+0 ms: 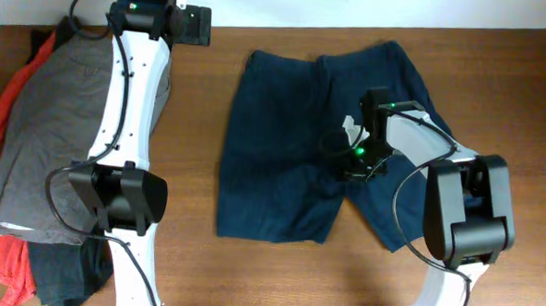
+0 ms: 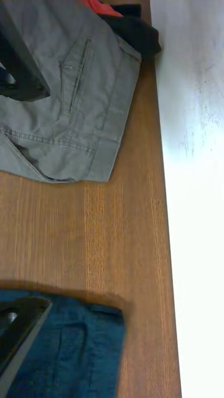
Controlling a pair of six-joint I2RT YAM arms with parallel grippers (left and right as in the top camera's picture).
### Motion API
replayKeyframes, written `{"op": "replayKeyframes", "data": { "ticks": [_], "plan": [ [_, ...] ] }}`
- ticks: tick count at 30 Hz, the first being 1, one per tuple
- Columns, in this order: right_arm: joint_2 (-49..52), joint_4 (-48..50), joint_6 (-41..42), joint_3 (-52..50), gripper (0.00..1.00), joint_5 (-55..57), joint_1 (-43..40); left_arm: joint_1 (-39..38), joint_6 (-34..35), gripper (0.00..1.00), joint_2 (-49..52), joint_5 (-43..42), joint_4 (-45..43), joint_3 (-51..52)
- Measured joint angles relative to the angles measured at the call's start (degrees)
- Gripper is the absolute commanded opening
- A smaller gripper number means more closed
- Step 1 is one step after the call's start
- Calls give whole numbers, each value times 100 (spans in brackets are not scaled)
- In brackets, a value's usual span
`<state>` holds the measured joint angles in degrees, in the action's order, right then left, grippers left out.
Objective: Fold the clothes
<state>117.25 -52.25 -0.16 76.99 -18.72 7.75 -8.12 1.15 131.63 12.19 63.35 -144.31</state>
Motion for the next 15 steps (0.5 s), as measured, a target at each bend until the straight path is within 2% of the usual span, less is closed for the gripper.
{"op": "replayKeyframes", "data": {
  "ticks": [4, 10, 11, 13, 14, 15],
  "plan": [
    [-190, 608, 48, -203, 19, 501, -271, 0, 0, 99, 0, -188, 0, 0],
    [-201, 1578, 57, -227, 19, 1338, -1250, 0, -2, 99, 0, -509, -2, 0],
    [-197, 1626, 42, -227, 24, 1410, -1381, 0, -2, 99, 7, -540, -4, 0],
    [-192, 1609, -59, -212, 44, 1464, -1582, -11, 0, 99, 24, -627, -7, 0],
    [-186, 1464, -109, -166, 59, 1464, -1655, -11, -2, 99, 57, -699, -39, -2],
    [-166, 1322, -188, -105, 64, 1453, -1709, -11, 0, 99, 122, -824, -96, -2]
  ]
}}
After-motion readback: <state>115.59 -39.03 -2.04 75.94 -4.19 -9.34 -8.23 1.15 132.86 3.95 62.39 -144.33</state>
